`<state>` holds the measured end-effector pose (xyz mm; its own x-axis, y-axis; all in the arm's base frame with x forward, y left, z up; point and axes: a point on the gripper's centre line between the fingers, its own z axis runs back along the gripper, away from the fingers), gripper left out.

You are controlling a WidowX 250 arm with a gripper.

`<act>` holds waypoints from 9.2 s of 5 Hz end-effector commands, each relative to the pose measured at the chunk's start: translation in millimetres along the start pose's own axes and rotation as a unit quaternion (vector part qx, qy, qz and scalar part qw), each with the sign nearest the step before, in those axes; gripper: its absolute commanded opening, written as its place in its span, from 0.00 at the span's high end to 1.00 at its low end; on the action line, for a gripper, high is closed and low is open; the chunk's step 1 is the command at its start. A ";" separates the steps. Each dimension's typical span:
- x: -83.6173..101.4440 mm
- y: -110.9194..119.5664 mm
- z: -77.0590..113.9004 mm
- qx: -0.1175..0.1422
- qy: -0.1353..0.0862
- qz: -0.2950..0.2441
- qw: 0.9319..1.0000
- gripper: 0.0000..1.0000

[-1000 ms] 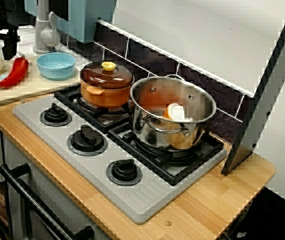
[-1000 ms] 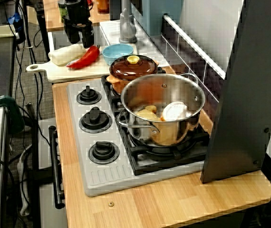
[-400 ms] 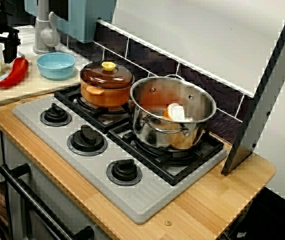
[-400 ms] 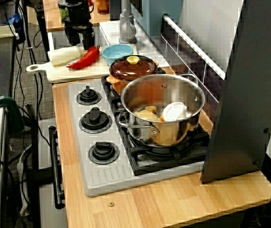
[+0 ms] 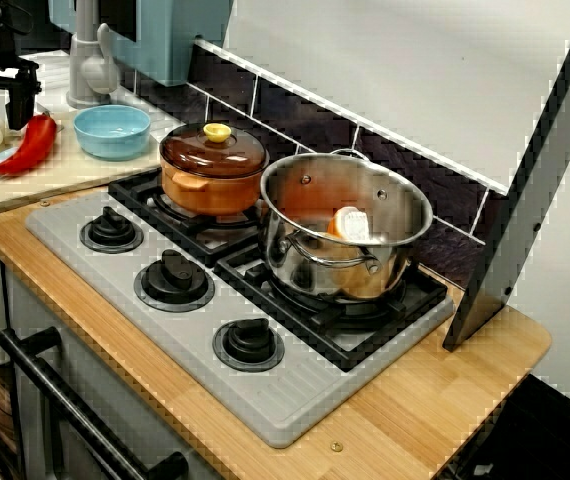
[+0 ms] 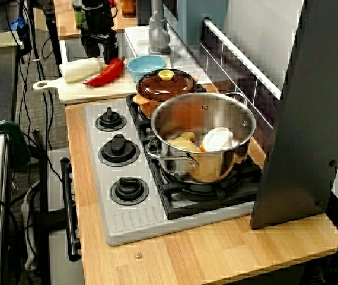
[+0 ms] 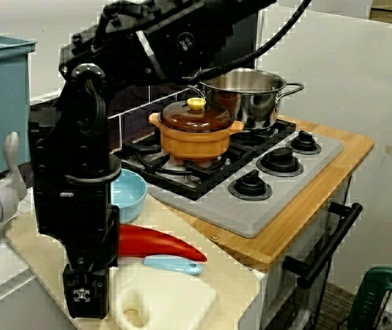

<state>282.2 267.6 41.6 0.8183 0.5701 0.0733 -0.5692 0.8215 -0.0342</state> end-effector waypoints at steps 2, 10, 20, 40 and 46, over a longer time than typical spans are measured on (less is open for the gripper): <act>10.5 1.4 26.2 0.000 -0.028 -0.006 1.000 0.00; 2.8 -0.5 60.5 -0.039 -0.022 -0.044 0.998 0.00; -76.5 -28.0 68.2 0.034 -0.022 -0.361 0.932 0.00; -5.5 16.8 15.4 0.228 -0.035 -0.257 0.939 1.00; 1.5 -2.2 84.7 0.129 -0.055 -0.246 0.959 1.00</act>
<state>276.1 260.2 91.3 0.9917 0.1190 0.0494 -0.1272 0.9652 0.2284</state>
